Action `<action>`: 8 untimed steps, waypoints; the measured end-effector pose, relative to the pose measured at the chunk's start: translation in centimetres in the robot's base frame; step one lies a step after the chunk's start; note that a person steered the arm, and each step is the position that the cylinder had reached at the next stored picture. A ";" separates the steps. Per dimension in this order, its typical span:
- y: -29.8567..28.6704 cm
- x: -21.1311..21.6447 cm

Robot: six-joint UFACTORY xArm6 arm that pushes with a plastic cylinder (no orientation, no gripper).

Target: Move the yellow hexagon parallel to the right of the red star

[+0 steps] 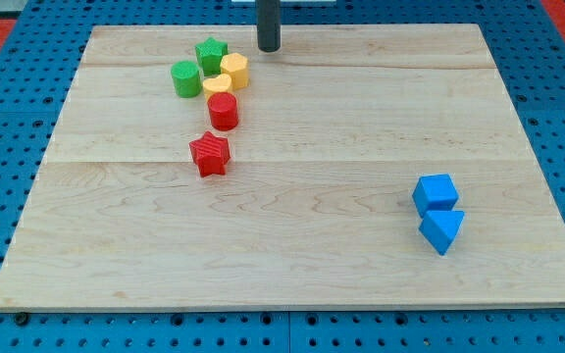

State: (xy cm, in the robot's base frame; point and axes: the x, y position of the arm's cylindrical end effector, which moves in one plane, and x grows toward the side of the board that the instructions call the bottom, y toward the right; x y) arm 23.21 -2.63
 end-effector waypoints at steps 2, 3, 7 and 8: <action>-2.3 0.2; -7.8 1.4; 9.4 11.6; 6.4 12.1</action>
State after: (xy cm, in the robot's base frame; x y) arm 35.28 3.77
